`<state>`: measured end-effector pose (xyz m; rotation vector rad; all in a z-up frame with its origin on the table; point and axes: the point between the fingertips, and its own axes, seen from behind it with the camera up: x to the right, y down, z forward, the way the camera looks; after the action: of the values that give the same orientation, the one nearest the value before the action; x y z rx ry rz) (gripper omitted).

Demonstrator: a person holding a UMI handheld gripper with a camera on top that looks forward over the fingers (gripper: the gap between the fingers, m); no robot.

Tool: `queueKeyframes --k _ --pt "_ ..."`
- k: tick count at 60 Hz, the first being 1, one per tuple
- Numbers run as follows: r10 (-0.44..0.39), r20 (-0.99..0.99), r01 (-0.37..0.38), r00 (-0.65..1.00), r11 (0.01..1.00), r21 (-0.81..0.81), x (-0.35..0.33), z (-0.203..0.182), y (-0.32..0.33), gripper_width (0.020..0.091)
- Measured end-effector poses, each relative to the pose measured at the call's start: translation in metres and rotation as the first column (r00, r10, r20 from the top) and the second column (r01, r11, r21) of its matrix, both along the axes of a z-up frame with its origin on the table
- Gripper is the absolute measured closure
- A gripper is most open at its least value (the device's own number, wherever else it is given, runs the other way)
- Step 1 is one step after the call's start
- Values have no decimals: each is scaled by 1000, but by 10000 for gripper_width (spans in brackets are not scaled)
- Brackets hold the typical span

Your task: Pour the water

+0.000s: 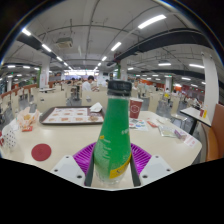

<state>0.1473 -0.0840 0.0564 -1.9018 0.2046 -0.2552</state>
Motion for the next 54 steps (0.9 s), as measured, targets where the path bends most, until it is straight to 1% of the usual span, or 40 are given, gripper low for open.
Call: queueKeyframes --k 1,5,10,12,19,20,21,22,26,33,37,41,45,46,50,54 --pt "-6 7 5 1000 1000 16 1 1 2 549" --pt "-25 21 24 999 998 54 4 4 6 590" --pt "-35 39 32 999 997 73 3 7 5 589" --pt "-28 44 26 999 998 61 1 4 7 594" --pt "-14 62 17 998 998 -54 -3 1 7 689" --pt "-9 77 14 997 997 -72 -5 -2 7 693" --pt "-4 95 13 995 996 -89 -9 3 5 694" --pt "4 117 8 993 995 -99 -12 7 5 709" --pt "51 218 -23 975 992 -127 -34 33 4 710" --pt "194 425 -113 884 972 -208 -93 76 11 712" --pt "280 587 -137 759 951 -276 -129 91 20 710" --pt "375 733 -152 567 923 -354 -164 103 33 709" --pt "469 806 -166 360 883 -439 -201 94 46 713" --pt "484 820 -159 306 875 -457 -209 92 49 712" --pt "527 848 -83 61 849 -522 -228 88 62 712" --pt "546 825 -40 -147 830 -557 -245 84 72 712"
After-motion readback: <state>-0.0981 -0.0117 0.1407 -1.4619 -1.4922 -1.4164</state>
